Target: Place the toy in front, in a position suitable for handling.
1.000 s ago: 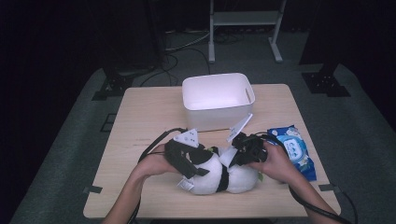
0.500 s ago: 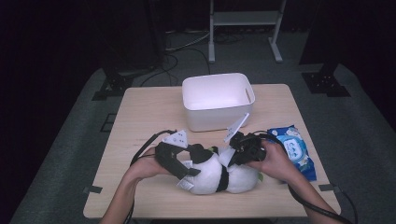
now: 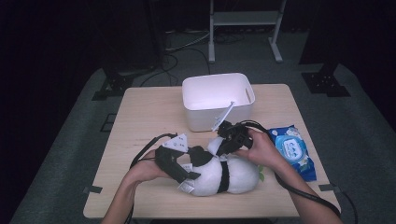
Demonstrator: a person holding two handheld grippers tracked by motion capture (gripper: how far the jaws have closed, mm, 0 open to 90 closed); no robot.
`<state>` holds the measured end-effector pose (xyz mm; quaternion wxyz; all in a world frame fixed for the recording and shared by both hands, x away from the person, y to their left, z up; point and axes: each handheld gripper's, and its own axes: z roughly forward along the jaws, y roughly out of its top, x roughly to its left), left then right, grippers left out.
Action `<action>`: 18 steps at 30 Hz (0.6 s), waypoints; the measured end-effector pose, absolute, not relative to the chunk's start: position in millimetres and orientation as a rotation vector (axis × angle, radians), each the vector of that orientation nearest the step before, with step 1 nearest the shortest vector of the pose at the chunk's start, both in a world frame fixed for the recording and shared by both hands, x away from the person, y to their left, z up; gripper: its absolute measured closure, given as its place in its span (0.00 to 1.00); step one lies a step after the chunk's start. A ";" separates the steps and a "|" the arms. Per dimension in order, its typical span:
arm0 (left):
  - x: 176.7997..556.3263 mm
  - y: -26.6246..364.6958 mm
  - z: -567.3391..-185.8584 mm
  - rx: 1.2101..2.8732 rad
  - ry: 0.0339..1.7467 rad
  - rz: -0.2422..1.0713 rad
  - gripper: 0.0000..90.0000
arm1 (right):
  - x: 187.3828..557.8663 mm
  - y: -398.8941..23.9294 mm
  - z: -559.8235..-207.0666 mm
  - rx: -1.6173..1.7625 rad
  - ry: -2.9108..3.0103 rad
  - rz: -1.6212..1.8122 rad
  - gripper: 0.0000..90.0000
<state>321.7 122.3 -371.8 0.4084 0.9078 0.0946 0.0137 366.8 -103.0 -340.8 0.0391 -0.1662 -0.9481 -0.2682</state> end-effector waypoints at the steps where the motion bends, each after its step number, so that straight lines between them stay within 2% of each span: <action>1: 322.3 122.8 -372.3 2.283 0.239 0.032 0.16 | 368.0 -103.9 -341.4 -0.516 -2.902 -0.823 0.93; 7: 321.7 119.8 -372.6 2.279 0.235 0.032 0.16 | 364.8 -109.6 -338.0 -0.518 -2.907 -0.836 0.93; 18: 320.4 118.5 -372.6 2.294 0.203 0.032 0.15 | 363.1 -75.1 -325.8 -0.433 -2.936 -0.843 0.93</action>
